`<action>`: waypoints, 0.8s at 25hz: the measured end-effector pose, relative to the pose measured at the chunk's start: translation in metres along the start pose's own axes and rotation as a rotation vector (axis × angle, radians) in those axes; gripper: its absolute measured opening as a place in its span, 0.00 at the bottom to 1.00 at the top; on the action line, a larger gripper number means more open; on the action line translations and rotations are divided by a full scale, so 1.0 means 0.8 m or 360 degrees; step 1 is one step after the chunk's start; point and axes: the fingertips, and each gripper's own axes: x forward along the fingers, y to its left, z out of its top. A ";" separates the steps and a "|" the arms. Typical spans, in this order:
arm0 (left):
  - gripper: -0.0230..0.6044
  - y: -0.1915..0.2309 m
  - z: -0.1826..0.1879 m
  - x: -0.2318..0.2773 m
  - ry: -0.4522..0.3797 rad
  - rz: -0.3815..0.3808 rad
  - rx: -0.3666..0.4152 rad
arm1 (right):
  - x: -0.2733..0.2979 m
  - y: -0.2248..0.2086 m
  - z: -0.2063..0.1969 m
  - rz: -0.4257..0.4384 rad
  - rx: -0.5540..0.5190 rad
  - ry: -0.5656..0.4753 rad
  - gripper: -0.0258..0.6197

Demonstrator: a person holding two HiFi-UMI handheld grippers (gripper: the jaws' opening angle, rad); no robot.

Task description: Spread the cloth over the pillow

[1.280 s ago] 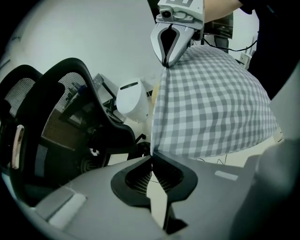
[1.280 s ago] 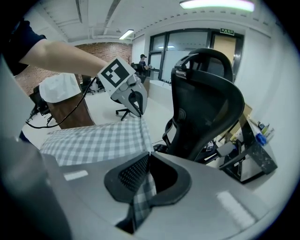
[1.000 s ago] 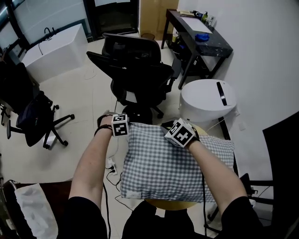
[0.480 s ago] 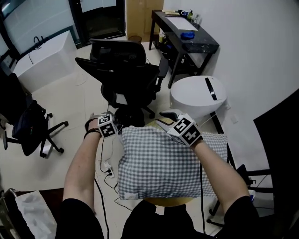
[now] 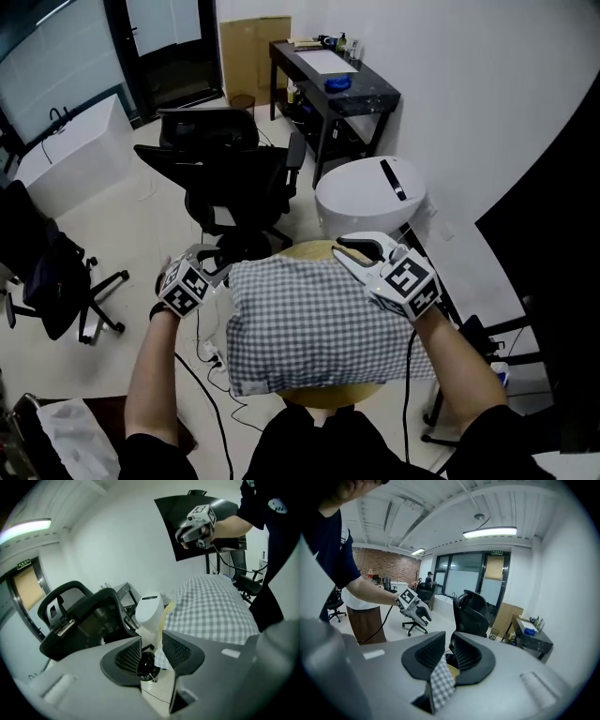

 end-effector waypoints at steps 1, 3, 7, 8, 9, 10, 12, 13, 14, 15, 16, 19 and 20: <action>0.22 -0.007 0.015 -0.013 -0.0047 0.0027 -0.0018 | -0.017 0.000 -0.002 -0.0028 0.0007 -0.0013 0.12; 0.17 -0.023 0.046 -0.037 -0.0134 0.0088 -0.0058 | -0.053 -0.002 -0.010 -0.0101 0.0030 -0.0029 0.06; 0.14 -0.085 0.103 -0.078 -0.0215 0.0107 -0.0057 | -0.124 0.015 -0.027 -0.0192 0.0166 -0.0110 0.05; 0.14 -0.103 0.117 -0.088 -0.0230 0.0112 -0.0047 | -0.141 0.021 -0.030 -0.0204 0.0204 -0.0136 0.05; 0.14 -0.122 0.131 -0.097 -0.0252 0.0119 -0.0048 | -0.160 0.029 -0.035 -0.0212 0.0242 -0.0158 0.05; 0.14 -0.143 0.145 -0.106 -0.0284 0.0121 -0.0063 | -0.178 0.038 -0.040 -0.0215 0.0276 -0.0175 0.05; 0.14 -0.188 0.173 -0.123 -0.0359 0.0104 -0.0118 | -0.217 0.060 -0.050 -0.0215 0.0297 -0.0190 0.05; 0.14 -0.210 0.185 -0.132 -0.0391 0.0091 -0.0147 | -0.236 0.071 -0.055 -0.0216 0.0280 -0.0192 0.05; 0.14 -0.232 0.196 -0.140 -0.0421 0.0079 -0.0172 | -0.254 0.081 -0.059 -0.0219 0.0259 -0.0193 0.05; 0.14 -0.254 0.205 -0.148 -0.0445 0.0067 -0.0190 | -0.272 0.092 -0.065 -0.0224 0.0243 -0.0194 0.05; 0.15 -0.277 0.212 -0.155 -0.0459 0.0056 -0.0198 | -0.289 0.104 -0.072 -0.0230 0.0238 -0.0191 0.05; 0.17 -0.340 0.225 -0.175 -0.0479 0.0050 -0.0191 | -0.333 0.145 -0.100 -0.0230 0.0257 -0.0176 0.05; 0.17 -0.358 0.228 -0.182 -0.0491 0.0053 -0.0186 | -0.345 0.159 -0.109 -0.0225 0.0260 -0.0173 0.05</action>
